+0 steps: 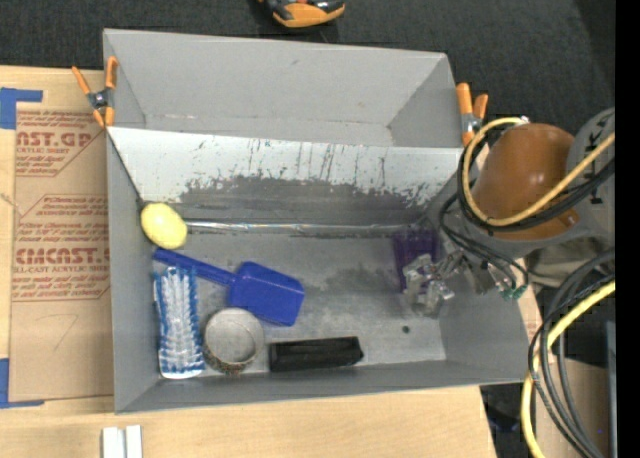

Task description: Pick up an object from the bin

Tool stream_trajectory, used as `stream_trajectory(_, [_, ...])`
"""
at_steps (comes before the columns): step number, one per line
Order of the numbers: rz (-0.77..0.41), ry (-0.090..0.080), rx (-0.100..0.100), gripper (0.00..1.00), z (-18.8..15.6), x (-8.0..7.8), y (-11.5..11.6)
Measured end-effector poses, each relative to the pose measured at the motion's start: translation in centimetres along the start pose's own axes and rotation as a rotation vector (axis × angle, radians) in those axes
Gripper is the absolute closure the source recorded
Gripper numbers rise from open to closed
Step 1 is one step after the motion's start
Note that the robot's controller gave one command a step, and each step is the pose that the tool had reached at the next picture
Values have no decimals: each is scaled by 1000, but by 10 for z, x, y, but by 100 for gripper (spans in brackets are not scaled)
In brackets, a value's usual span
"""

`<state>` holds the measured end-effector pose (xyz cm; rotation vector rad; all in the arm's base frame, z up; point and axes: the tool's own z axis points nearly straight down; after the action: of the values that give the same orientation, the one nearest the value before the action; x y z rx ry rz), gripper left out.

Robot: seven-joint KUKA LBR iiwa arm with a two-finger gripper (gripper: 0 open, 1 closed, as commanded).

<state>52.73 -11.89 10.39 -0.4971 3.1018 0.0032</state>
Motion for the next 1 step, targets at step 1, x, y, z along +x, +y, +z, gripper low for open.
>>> stream_trajectory(1, [-25, 0, -1, 100, 2, 2, -4])
